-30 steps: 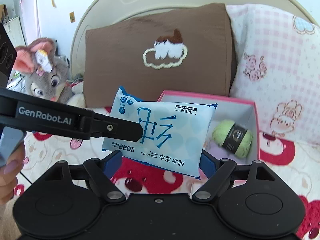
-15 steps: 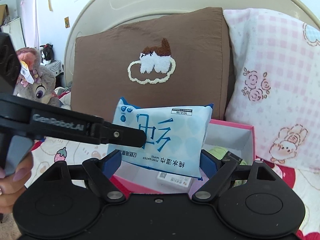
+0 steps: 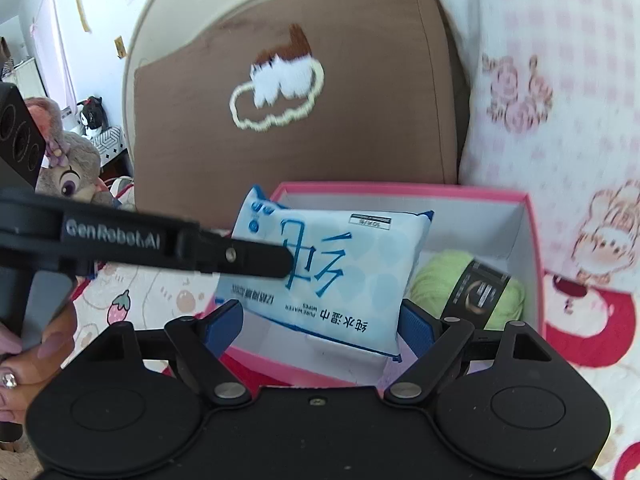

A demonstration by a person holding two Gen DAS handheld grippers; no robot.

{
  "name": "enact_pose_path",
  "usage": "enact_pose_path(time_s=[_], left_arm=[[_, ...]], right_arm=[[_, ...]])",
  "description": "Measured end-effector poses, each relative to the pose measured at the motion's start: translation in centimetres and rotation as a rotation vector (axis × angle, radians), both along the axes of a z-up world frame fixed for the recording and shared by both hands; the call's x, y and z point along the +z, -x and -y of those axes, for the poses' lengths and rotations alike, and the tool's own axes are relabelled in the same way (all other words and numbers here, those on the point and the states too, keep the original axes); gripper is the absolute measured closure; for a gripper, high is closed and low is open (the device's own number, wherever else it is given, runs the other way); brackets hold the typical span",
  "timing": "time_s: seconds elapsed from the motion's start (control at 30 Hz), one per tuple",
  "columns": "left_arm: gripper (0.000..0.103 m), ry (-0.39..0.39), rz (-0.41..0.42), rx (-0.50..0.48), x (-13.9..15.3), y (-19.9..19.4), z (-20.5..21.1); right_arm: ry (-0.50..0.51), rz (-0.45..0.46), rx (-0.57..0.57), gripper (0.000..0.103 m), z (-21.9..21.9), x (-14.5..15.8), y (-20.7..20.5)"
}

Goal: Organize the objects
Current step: 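Lift the wet-wipes pack with the left gripper and carry it over the pink box, then lower the wet-wipes pack into the pink box and open the left gripper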

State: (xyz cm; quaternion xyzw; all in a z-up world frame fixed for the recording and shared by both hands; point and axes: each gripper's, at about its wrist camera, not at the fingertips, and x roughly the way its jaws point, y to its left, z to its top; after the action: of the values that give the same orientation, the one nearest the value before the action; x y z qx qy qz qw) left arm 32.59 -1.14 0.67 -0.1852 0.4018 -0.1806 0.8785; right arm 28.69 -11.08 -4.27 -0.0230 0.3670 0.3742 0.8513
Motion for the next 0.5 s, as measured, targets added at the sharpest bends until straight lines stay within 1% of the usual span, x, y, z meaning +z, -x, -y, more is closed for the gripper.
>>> enact_pose_path(time_s=[0.17,0.2,0.27,0.43,0.5], left_arm=[[0.070,-0.023,-0.026,-0.002,-1.4,-0.6,0.4],[0.070,-0.033,-0.028,0.005,-1.8,-0.7,0.4],[0.070,-0.041,-0.028,0.010,-2.4,-0.9,0.5],[0.070,-0.047,-0.038,0.020,-4.2,-1.5,0.6],[0.070,-0.048,-0.053,0.022,-5.1,-1.9,0.5]], right_arm=[[-0.038,-0.048,-0.015,0.020,0.3,-2.1,-1.4],[-0.044,-0.061,-0.018,0.024,0.3,-2.5,-1.6],[-0.041,-0.077,-0.022,0.027,0.3,-3.2,-1.9],[-0.033,-0.082,-0.046,0.036,0.4,-4.3,-2.6],[-0.034,-0.099,-0.056,0.042,0.5,-4.8,-3.1]])
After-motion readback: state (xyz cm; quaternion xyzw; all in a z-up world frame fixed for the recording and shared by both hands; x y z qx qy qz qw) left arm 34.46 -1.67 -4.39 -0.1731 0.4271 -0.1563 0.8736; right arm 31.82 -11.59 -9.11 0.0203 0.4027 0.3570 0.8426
